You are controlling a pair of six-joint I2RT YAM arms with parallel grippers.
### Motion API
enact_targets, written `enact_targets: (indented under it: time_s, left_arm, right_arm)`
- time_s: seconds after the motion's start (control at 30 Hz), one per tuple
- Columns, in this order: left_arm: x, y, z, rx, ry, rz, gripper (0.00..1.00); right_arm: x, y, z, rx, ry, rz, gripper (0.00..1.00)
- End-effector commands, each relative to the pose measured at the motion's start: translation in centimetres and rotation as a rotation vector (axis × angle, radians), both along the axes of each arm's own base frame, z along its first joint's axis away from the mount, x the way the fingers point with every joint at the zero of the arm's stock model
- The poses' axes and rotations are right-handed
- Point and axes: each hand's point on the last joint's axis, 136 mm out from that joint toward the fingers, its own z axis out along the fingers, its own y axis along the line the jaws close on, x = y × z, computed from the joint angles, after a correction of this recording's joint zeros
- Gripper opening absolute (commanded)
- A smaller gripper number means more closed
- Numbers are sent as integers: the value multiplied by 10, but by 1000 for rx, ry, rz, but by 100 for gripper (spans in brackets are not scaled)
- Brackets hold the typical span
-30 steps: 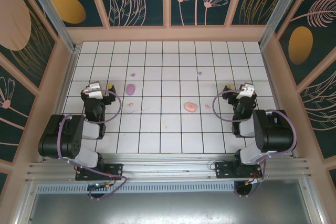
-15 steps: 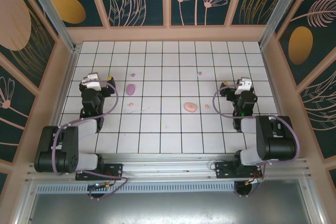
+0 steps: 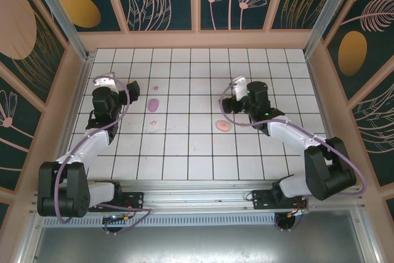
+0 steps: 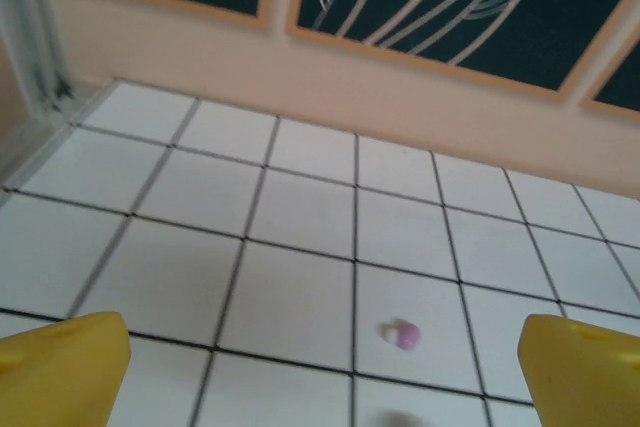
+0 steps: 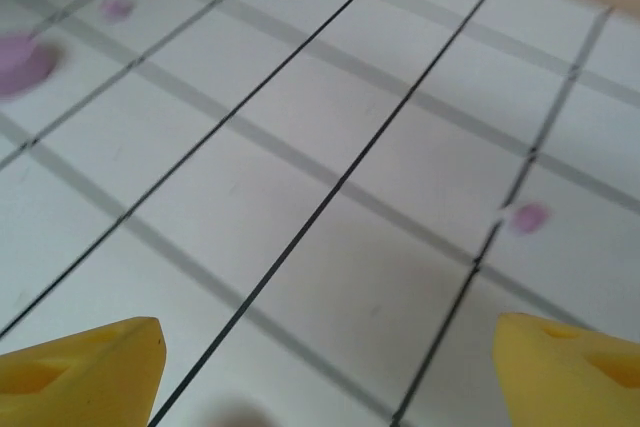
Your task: Insert wireless bluetooth earbuds into charging case
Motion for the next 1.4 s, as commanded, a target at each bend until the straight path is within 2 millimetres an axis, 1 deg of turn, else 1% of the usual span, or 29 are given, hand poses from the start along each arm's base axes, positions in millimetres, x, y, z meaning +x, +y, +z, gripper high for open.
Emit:
enact_targets:
  time_s: [0.0, 0.1, 0.17, 0.27, 0.37, 0.43, 0.6, 0.73, 0.83, 1.0, 1.07, 1.23, 1.37]
  left_arm:
    - [-14, -40, -19, -68, 104, -102, 98]
    - [-21, -80, -27, -73, 128, -217, 98]
    - [-26, -107, -30, -40, 128, -276, 98]
    - [-32, -140, -32, -37, 127, -359, 98]
    - [-35, -164, -31, -52, 118, -423, 98]
    - [-36, -173, -31, -53, 114, -442, 99]
    - [-37, -179, -28, -35, 85, -443, 99]
    - [-45, -178, -19, -54, 16, -460, 98]
    - [-51, -177, -14, -51, -16, -481, 99]
    - [-53, -176, -16, -34, 1, -488, 99]
    - [-55, -176, -14, -39, -15, -487, 99]
    - [-65, -177, 4, -113, -111, -513, 99]
    - [-74, -191, 10, -86, -113, -623, 98]
  right_arm:
    - [-37, 4, -29, -102, 182, 116, 85]
    - [-50, 2, -34, -123, 246, 137, 85]
    - [-59, -3, -43, -150, 283, 143, 84]
    - [-68, -9, -54, -181, 324, 143, 83]
    - [-70, -9, -58, -191, 338, 143, 82]
    - [-70, -7, -60, -194, 341, 149, 82]
    - [-65, -5, -75, -239, 371, 142, 82]
    - [-62, -5, -91, -274, 426, 135, 82]
    - [-60, -3, -98, -281, 443, 142, 81]
    - [-63, 1, -108, -309, 463, 168, 79]
    - [-65, 2, -113, -329, 470, 175, 77]
    - [-67, -1, -120, -363, 476, 179, 70]
    - [-68, -1, -120, -372, 481, 189, 60]
